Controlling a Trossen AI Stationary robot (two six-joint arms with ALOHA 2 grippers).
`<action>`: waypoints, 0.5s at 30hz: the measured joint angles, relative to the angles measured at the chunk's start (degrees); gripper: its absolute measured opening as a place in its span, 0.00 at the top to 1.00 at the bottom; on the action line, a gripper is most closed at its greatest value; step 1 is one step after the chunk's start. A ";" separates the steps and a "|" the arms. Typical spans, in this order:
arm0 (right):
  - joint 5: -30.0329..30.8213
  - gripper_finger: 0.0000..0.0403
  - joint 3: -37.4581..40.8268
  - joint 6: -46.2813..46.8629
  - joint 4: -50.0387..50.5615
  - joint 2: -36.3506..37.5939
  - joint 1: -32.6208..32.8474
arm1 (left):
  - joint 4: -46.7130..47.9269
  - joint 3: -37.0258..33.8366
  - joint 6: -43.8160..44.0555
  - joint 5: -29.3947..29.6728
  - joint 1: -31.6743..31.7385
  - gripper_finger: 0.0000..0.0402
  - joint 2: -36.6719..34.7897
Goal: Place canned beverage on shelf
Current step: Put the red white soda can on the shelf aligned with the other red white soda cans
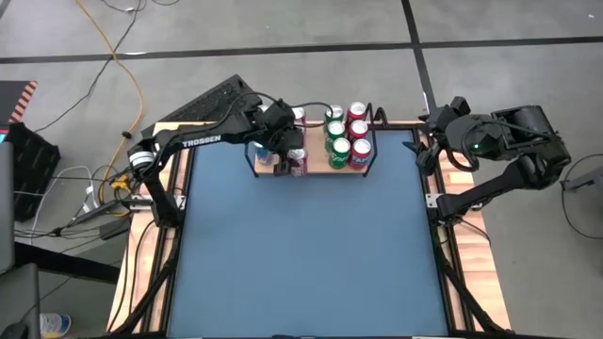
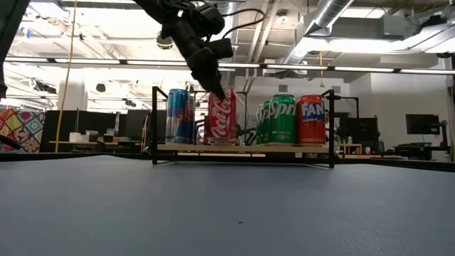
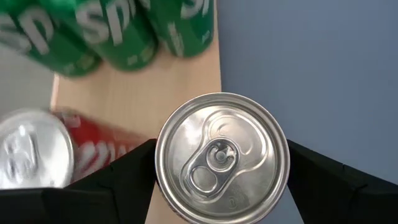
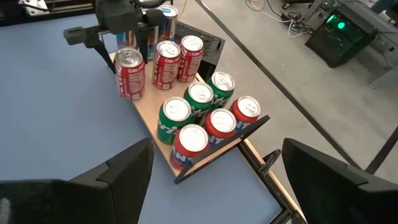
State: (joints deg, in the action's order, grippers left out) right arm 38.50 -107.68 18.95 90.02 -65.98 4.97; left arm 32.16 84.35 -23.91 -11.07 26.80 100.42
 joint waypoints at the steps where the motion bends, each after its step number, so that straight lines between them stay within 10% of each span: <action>1: 0.00 0.16 0.00 -0.01 0.00 0.01 0.00 | 0.63 -0.14 -0.10 0.26 0.16 0.28 0.00; 15: 0.02 0.16 0.00 -1.63 0.00 0.10 0.00 | 0.02 -0.15 -2.42 3.45 0.36 0.28 0.00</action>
State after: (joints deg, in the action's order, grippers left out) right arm 38.52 -107.68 17.32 90.02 -65.89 4.97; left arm 32.18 84.20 -26.32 -7.62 27.16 100.42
